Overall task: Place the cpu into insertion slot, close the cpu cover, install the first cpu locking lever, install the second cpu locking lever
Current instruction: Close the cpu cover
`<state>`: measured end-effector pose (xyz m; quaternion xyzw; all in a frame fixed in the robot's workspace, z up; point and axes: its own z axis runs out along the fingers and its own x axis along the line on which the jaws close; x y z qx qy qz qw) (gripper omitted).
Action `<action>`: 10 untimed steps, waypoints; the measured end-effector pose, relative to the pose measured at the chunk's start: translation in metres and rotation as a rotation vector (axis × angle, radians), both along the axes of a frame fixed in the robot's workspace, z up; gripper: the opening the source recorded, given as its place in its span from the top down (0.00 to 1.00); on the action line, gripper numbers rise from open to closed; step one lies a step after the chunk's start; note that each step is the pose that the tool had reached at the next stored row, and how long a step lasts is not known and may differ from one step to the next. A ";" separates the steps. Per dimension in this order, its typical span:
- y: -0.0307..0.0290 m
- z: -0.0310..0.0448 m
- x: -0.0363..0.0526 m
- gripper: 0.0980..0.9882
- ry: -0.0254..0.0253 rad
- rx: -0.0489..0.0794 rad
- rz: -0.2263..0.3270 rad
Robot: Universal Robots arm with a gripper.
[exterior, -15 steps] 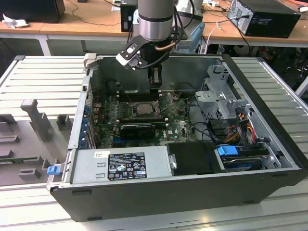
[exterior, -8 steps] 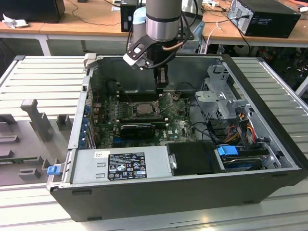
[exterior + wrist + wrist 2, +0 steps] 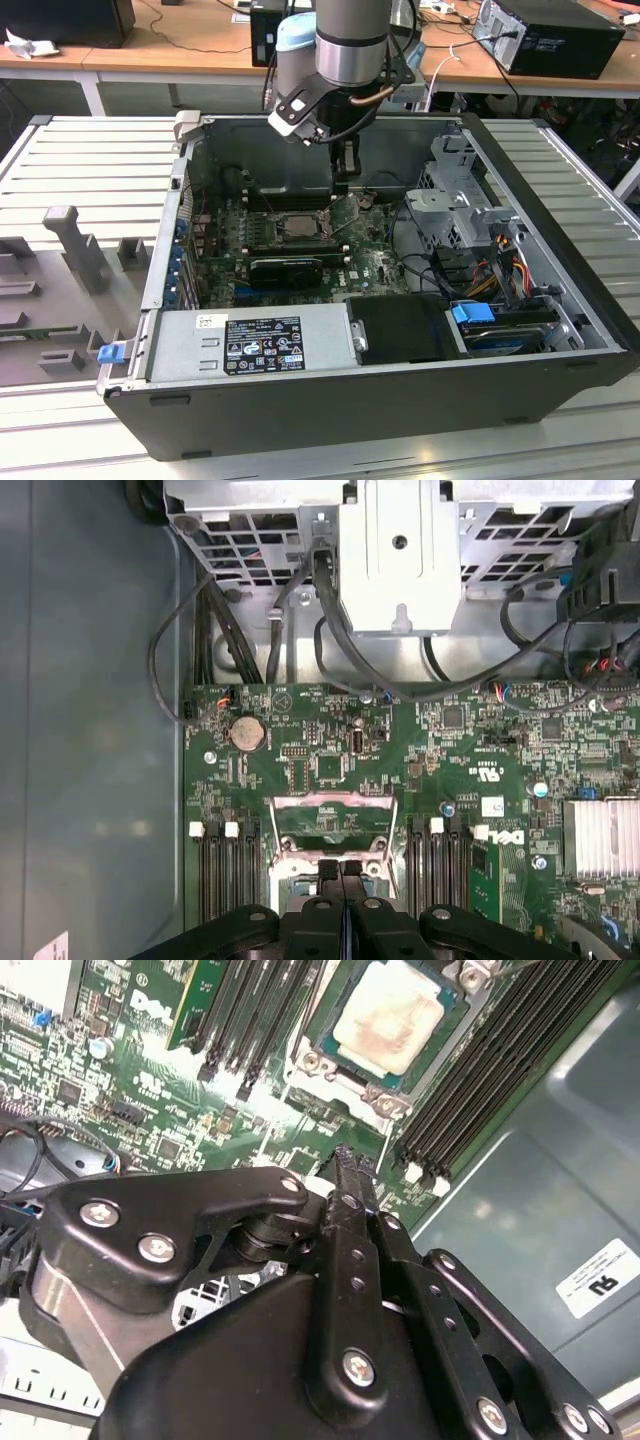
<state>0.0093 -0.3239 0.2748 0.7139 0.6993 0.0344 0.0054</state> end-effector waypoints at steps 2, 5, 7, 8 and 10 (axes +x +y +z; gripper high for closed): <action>0.0000 0.0000 0.0041 0.99 0.0000 0.000 0.000; 0.0000 -0.0006 0.0157 0.99 0.0003 0.000 0.001; -0.0001 -0.0019 0.0197 0.99 0.0006 0.000 0.002; 0.0000 -0.0030 0.0208 0.99 0.0005 0.000 0.002; -0.0001 -0.0096 0.0288 0.99 0.0006 0.000 0.004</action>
